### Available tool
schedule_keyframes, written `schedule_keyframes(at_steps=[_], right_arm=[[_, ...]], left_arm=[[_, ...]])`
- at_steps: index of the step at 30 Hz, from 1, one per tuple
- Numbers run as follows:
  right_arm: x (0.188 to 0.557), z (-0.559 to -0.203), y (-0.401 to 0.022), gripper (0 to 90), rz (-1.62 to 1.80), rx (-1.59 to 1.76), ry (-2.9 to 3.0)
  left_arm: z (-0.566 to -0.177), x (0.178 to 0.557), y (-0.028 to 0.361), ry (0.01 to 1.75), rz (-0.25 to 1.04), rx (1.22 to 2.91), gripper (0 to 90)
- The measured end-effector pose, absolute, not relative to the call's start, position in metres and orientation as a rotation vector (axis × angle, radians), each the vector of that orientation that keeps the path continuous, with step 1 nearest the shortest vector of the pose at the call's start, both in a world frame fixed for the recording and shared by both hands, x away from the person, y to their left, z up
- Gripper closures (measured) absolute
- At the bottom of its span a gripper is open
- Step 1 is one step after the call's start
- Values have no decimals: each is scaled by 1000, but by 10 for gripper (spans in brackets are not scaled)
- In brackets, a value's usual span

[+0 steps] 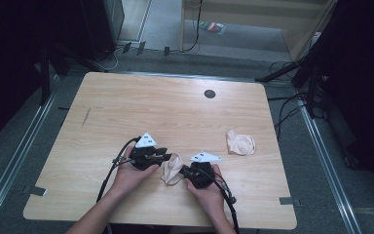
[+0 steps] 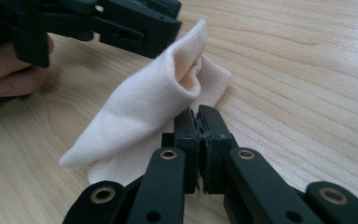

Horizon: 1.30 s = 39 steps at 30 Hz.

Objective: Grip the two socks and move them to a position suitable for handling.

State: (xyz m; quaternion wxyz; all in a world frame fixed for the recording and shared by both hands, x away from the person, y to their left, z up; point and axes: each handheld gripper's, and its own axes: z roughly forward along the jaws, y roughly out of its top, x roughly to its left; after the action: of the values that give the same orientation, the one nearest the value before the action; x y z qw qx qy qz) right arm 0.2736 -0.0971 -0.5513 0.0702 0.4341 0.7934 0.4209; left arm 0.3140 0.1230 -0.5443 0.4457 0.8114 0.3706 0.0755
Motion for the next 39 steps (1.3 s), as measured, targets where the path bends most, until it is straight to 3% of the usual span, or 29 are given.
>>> schedule_keyframes(at_steps=[4,10,19,29,39], right_arm=[[274,-552,-98,874,1279,1306,2388],[274,-552,-98,875,1277,1304,2385],[274,-551,-99,877,1291,1344,2377],[269,-531,-120,888,1349,1440,2317],[254,-514,-120,890,1293,1347,2426]], left_arm=[[-549,318,119,925,186,2071,701],[-547,313,113,895,213,2113,898],[-536,304,130,943,307,2046,900],[-519,264,204,1147,256,1873,900],[-527,218,223,1183,282,1979,900]])
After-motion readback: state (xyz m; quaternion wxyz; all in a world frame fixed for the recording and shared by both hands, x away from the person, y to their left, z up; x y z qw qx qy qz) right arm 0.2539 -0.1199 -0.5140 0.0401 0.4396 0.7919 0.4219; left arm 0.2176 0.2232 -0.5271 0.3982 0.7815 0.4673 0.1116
